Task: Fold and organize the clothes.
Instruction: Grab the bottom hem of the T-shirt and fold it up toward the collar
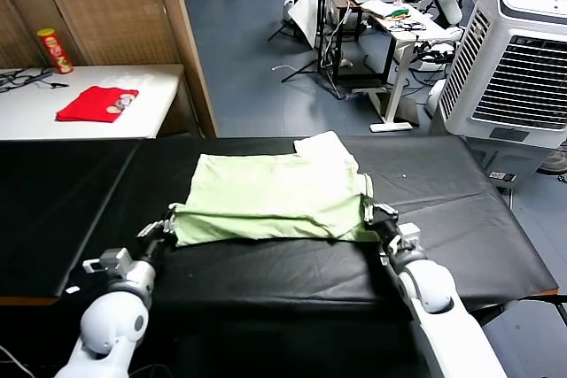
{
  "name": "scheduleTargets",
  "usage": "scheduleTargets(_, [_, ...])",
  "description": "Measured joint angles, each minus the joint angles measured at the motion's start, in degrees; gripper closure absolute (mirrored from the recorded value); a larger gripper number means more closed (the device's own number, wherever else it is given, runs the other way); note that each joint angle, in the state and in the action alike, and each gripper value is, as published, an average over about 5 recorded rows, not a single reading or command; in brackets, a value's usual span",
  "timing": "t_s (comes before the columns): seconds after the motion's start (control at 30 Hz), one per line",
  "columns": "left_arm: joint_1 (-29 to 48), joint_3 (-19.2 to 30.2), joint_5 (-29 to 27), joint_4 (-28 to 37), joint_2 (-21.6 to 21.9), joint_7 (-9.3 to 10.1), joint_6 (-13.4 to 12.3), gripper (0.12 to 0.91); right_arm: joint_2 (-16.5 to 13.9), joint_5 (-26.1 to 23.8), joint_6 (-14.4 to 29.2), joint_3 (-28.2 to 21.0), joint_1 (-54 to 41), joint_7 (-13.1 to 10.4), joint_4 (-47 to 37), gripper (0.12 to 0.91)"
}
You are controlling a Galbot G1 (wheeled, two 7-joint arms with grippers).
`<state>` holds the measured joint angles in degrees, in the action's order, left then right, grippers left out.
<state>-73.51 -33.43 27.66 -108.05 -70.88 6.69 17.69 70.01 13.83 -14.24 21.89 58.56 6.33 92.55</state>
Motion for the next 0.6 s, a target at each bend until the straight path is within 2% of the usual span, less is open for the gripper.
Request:
scheduleTargets(0.07, [0.0, 0.0, -0.4, 0.2, -0.1, -0.23, 0.5, 0.896, -0.7, 0.7, -1.6, 0.4, 1.0, 0.7, 1.3, 0.692])
scheduleTargets(0.13, [-0.3, 0.0, -0.7, 0.1, -0.1, -0.47, 0.7, 0.846, -1.5, 1.1, -3.0, 0.8, 2.4, 1.1, 3.2, 0.575])
scheduleTargets(0.23, [-0.9, 0.0, -1.0, -0.2, -0.1, -0.70, 0.9, 0.697, -2.8, 1.2, -3.9, 1.7, 5.4, 1.3, 6.7, 0.409])
scheduleTargets(0.33, [-2.0, -0.2, -1.3, -0.7, 0.2, -1.03, 1.0, 0.529, -3.7, 0.6, -4.0, 2.7, 8.8, 1.6, 10.4, 0.279])
scheduleTargets(0.43, [-3.2, -0.2, -1.6, -1.4, 0.3, -1.41, 1.1, 0.364, -4.1, -0.1, -3.9, 3.6, 12.0, 1.7, 13.5, 0.236])
scheduleTargets(0.5, [-4.1, -0.2, -1.6, -1.7, 0.3, -1.61, 1.2, 0.283, -4.1, -0.5, -3.8, 4.0, 13.8, 1.7, 14.6, 0.241])
scheduleTargets(0.6, [-5.3, -0.3, -1.3, -2.0, 0.1, -1.81, 1.4, 0.239, -3.9, -1.0, -3.8, 4.2, 15.7, 1.6, 15.3, 0.285])
